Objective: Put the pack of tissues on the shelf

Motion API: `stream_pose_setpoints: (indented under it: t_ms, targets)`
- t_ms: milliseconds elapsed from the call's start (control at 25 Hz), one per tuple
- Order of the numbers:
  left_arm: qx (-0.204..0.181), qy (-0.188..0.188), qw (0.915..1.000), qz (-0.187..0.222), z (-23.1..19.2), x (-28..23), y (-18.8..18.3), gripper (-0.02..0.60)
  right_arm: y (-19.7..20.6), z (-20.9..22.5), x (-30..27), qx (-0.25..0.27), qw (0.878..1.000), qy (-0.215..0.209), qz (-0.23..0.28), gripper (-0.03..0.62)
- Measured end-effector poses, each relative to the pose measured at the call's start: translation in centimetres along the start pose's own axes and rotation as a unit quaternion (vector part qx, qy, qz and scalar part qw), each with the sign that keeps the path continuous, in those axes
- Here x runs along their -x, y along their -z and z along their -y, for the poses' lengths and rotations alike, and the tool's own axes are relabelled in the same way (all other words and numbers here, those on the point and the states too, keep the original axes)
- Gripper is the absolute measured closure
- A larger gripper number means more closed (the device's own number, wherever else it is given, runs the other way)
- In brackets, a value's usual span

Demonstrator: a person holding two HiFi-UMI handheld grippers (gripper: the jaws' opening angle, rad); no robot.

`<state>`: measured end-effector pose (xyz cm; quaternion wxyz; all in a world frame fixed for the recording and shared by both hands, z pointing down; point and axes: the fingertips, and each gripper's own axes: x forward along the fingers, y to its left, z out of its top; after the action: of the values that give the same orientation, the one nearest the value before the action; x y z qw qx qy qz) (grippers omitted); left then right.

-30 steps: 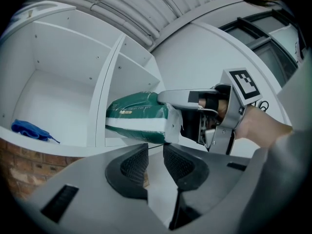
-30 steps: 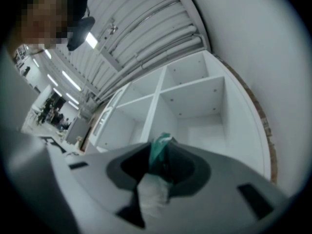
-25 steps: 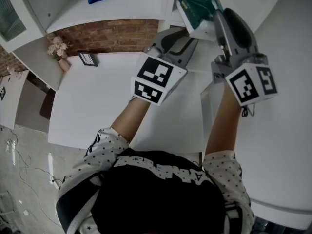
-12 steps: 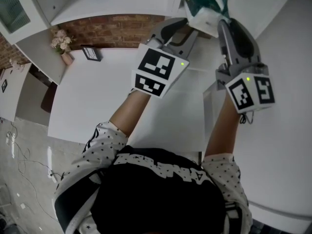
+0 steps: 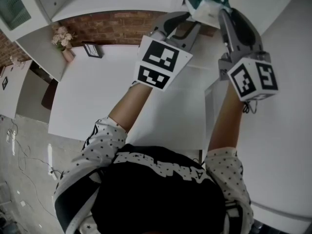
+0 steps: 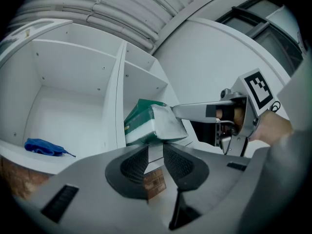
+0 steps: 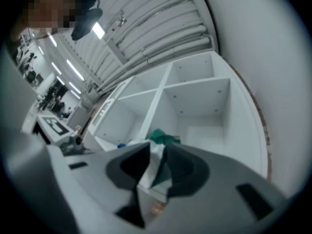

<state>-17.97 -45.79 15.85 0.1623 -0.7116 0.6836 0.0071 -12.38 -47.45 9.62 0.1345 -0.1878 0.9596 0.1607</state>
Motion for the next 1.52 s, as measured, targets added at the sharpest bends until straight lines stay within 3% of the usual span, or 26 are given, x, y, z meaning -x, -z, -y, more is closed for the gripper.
stream_pose_setpoints:
  t_ms: [920,1520]
  targets:
    - [-0.013,-0.013,0.9996,-0.019,-1.5,1.6,0.5,0.458,1.6,0.6,-3.6,0.011,0.999,0.008,-0.030,0.474]
    - [-0.030,-0.035,0.9981,-0.042,-2.3,4.3,1.5,0.541,3.0,1.7,-6.0,0.027,0.998,0.021,-0.059,0.474]
